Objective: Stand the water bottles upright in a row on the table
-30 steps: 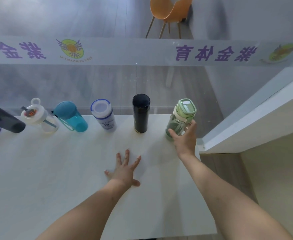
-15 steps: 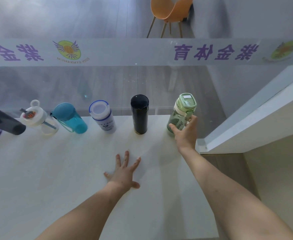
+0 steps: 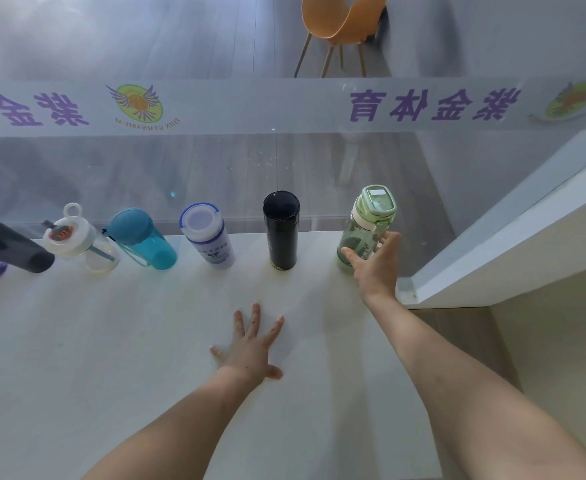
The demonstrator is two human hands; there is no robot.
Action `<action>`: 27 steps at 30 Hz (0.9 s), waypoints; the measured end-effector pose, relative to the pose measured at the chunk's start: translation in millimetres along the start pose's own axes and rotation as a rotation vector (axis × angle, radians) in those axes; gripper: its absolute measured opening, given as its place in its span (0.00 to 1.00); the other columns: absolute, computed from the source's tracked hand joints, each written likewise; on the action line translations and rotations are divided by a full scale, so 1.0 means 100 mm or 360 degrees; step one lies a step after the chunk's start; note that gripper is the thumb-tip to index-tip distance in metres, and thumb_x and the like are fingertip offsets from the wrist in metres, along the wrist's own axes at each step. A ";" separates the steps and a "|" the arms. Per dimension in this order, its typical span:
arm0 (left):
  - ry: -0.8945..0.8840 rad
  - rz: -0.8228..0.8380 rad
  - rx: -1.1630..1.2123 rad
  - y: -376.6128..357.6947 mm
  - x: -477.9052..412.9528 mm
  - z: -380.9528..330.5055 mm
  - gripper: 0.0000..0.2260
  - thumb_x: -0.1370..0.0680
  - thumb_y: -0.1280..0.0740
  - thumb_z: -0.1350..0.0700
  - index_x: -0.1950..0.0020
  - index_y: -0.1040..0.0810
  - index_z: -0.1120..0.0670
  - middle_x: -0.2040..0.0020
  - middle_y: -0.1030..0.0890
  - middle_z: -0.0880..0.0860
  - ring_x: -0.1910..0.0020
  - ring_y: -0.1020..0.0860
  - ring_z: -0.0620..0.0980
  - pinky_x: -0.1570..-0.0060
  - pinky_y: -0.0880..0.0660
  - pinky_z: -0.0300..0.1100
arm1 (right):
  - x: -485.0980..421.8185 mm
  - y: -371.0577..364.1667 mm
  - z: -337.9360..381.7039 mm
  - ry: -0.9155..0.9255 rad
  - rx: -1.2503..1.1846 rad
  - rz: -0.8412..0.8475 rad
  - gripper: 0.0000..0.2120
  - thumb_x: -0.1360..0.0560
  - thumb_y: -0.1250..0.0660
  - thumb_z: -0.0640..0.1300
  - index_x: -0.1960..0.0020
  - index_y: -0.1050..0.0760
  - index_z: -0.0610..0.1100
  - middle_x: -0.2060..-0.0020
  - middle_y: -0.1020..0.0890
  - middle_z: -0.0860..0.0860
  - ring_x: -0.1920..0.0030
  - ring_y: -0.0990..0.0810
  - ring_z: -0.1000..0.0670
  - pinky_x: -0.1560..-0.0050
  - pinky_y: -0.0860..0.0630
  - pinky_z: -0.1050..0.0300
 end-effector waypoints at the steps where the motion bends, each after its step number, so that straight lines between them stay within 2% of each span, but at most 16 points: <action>1: 0.0001 0.0001 -0.0001 0.00 -0.01 0.00 0.52 0.27 0.24 0.39 0.23 0.65 0.26 0.22 0.77 0.44 0.20 0.73 0.57 0.36 0.44 0.82 | -0.01 0.00 -0.01 -0.0002 -0.0002 0.0004 0.32 0.31 0.18 0.47 0.42 0.39 0.53 0.42 0.23 0.51 0.44 0.19 0.46 0.42 0.21 0.45; 7: 0.0003 0.0004 -0.0002 -0.02 -0.03 0.01 0.53 0.27 0.24 0.38 0.23 0.66 0.26 0.22 0.77 0.44 0.20 0.73 0.58 0.36 0.43 0.82 | -0.01 -0.01 -0.01 0.0004 -0.0007 -0.0011 0.32 0.31 0.18 0.46 0.41 0.39 0.52 0.42 0.24 0.51 0.44 0.20 0.46 0.42 0.21 0.45; 14: -0.0013 -0.0002 0.0009 -0.03 -0.04 0.00 0.53 0.27 0.24 0.39 0.23 0.65 0.26 0.22 0.77 0.44 0.21 0.73 0.58 0.36 0.44 0.82 | -0.01 0.00 -0.04 -0.0062 -0.0035 0.0029 0.33 0.32 0.18 0.48 0.40 0.39 0.56 0.40 0.24 0.54 0.43 0.20 0.51 0.41 0.22 0.49; 17: -0.0028 -0.0003 0.0007 -0.02 -0.03 0.01 0.53 0.27 0.24 0.38 0.23 0.65 0.26 0.21 0.77 0.44 0.20 0.73 0.57 0.37 0.43 0.82 | 0.00 0.03 -0.05 -0.0103 -0.0039 0.0101 0.38 0.33 0.17 0.50 0.34 0.39 0.53 0.37 0.26 0.54 0.38 0.24 0.52 0.39 0.27 0.54; 20: -0.0064 0.0004 0.0003 0.01 0.02 0.02 0.50 0.26 0.25 0.38 0.22 0.63 0.27 0.21 0.75 0.43 0.20 0.72 0.57 0.37 0.41 0.82 | 0.19 0.14 -0.13 -0.0243 0.0085 0.0165 0.43 0.31 0.18 0.55 0.27 0.39 0.47 0.30 0.29 0.50 0.32 0.29 0.50 0.37 0.35 0.58; 23: -0.0125 -0.0030 0.0059 0.09 0.09 0.09 0.42 0.21 0.30 0.41 0.19 0.56 0.30 0.18 0.70 0.43 0.18 0.68 0.55 0.33 0.40 0.78 | 0.48 0.28 -0.20 -0.0355 0.0213 0.0239 0.34 0.26 0.24 0.56 0.27 0.34 0.45 0.28 0.28 0.47 0.29 0.28 0.46 0.38 0.34 0.57; 25: -0.0192 -0.0089 0.0092 0.12 0.17 0.17 0.35 0.18 0.34 0.43 0.17 0.52 0.33 0.16 0.64 0.46 0.17 0.63 0.54 0.26 0.40 0.69 | 0.77 0.32 -0.22 -0.0378 0.0294 0.0304 0.27 0.22 0.28 0.56 0.29 0.30 0.45 0.30 0.27 0.46 0.32 0.26 0.45 0.40 0.32 0.56; 27: -0.0225 -0.0187 0.0157 0.15 0.31 0.27 0.32 0.16 0.37 0.43 0.16 0.50 0.36 0.15 0.57 0.49 0.16 0.56 0.54 0.22 0.41 0.60 | 1.09 0.31 -0.19 -0.0414 0.0375 0.0354 0.23 0.20 0.31 0.55 0.30 0.28 0.45 0.30 0.27 0.46 0.33 0.26 0.45 0.41 0.31 0.55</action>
Point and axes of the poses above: each hand's wrist, its own x-axis away from the middle knuckle, its own y-axis out of the back of the hand, z = x × y, the point moved 6 cm from there along -x, towards the middle knuckle
